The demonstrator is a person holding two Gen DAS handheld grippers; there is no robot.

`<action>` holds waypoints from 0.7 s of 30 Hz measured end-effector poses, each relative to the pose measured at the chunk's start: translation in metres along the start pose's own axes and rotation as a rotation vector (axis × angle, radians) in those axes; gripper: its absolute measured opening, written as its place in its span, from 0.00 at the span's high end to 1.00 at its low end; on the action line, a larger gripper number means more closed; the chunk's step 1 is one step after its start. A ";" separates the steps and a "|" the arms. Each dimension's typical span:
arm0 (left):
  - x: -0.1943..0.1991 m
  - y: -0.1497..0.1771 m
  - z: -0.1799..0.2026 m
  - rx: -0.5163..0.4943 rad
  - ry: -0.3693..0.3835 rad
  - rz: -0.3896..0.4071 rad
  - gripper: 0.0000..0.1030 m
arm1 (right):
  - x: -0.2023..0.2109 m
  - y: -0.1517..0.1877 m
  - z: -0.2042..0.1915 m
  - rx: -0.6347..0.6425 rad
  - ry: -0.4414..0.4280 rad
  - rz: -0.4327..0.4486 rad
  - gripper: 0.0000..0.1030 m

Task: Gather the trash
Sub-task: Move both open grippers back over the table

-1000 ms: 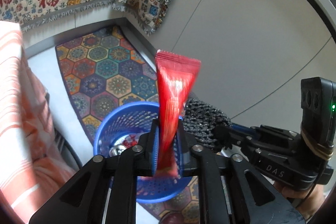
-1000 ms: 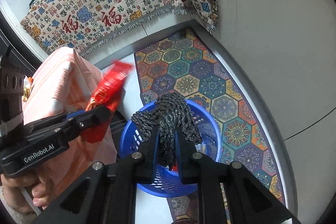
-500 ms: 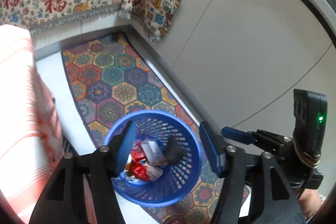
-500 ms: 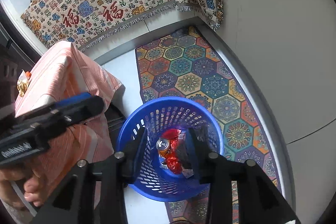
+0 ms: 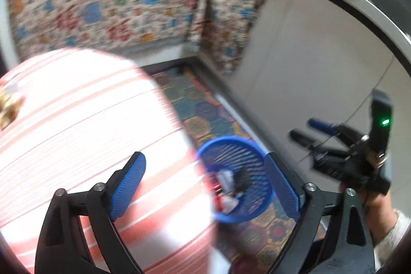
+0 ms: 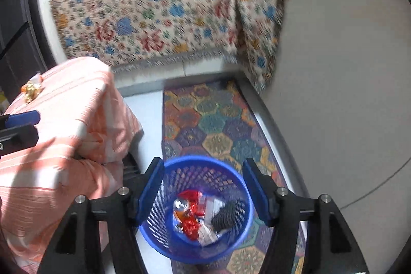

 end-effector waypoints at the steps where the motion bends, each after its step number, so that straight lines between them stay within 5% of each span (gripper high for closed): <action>1: 0.003 0.004 -0.016 0.011 -0.026 -0.010 0.08 | 0.003 -0.004 -0.011 0.024 -0.007 0.014 0.37; 5: 0.011 0.026 -0.108 0.061 -0.217 -0.044 0.08 | 0.011 -0.016 -0.067 0.120 -0.065 0.036 0.37; 11: 0.019 0.048 -0.217 0.126 -0.393 -0.067 0.08 | 0.008 -0.022 -0.173 0.246 -0.213 -0.011 0.37; 15: 0.021 0.059 -0.267 0.149 -0.452 -0.096 0.07 | -0.003 -0.019 -0.231 0.302 -0.276 -0.052 0.37; 21: 0.032 0.066 -0.310 0.156 -0.421 -0.081 0.00 | -0.033 -0.007 -0.302 0.367 -0.311 -0.139 0.37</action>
Point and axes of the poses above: each gripper's, at about its wrist camera, not at the fingertips, and x roughly against the way its jaws point, z to its right, y to its underside, the point moved 9 cm from there along -x, roughly the way its jaws point, and after that the axes turned 6 degrees about -y, right-handed, at the moved point
